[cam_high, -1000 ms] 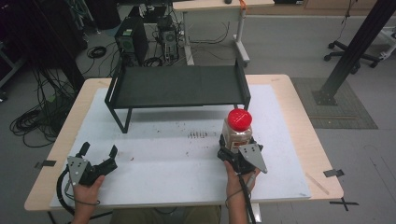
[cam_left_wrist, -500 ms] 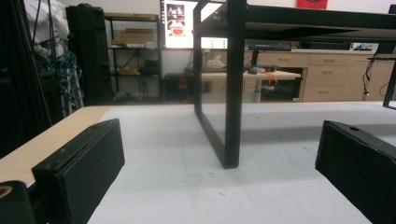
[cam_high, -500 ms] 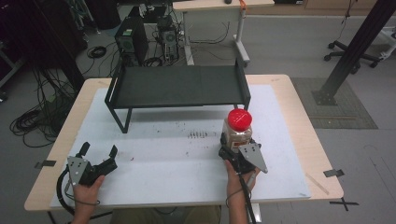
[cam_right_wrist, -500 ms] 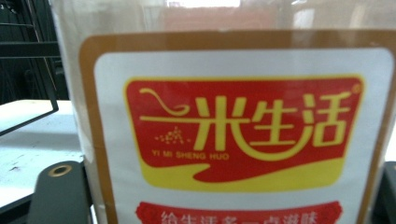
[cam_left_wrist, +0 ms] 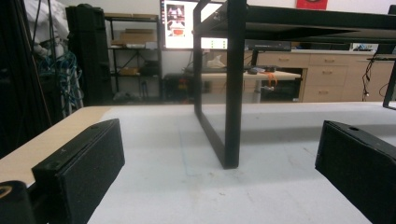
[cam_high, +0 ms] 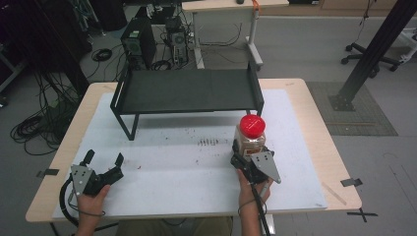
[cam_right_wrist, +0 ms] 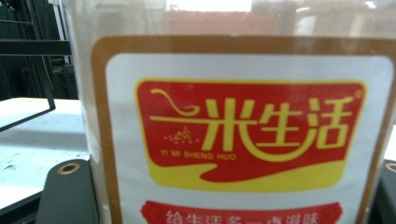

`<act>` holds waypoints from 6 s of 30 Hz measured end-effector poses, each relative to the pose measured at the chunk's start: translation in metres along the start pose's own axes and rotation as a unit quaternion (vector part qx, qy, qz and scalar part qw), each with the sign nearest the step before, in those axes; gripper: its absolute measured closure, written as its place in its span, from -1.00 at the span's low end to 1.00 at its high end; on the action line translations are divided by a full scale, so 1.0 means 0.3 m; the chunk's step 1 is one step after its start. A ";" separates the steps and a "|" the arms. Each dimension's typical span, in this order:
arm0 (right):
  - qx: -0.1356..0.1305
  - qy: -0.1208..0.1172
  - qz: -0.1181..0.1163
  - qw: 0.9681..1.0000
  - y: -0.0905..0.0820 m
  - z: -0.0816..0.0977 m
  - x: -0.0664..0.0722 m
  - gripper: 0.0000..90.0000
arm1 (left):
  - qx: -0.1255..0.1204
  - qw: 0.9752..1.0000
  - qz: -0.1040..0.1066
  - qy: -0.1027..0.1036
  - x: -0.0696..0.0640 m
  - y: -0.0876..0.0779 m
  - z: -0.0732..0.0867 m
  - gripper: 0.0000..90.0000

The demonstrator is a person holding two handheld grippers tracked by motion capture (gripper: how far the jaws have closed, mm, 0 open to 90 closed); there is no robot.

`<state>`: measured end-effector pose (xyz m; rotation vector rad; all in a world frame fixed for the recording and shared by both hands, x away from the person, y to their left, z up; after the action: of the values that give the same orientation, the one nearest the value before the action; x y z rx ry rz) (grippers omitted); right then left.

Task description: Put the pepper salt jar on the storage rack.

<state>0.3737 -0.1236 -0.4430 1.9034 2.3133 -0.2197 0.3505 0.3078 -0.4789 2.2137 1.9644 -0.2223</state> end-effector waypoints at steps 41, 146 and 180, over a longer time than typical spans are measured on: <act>0.015 -0.008 -0.020 1.000 -0.042 -0.099 -0.008 -0.45 | 0.000 1.000 0.000 0.000 0.000 0.000 0.000 -0.96; -0.019 0.007 -0.068 0.997 0.149 -0.554 0.105 -0.45 | 0.000 1.000 0.009 -0.005 -0.002 -0.001 0.000 -0.96; -0.009 -0.001 -0.074 0.997 0.330 -0.641 0.205 -0.45 | -0.001 1.000 0.010 -0.001 -0.002 -0.002 -0.001 -0.96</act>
<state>0.4564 -0.0074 -0.2691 1.7251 2.4482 -0.2159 0.3497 0.3074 -0.4785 2.2294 1.9407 -0.2213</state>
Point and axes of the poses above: each handheld gripper's, and its own axes: y roughly forward along the jaws, z roughly out of its underside, x roughly to its left, the point moved 9 cm from there along y, roughly forward along the jaws, and after that the axes turned 12 degrees about -y, right-handed, at the moved point
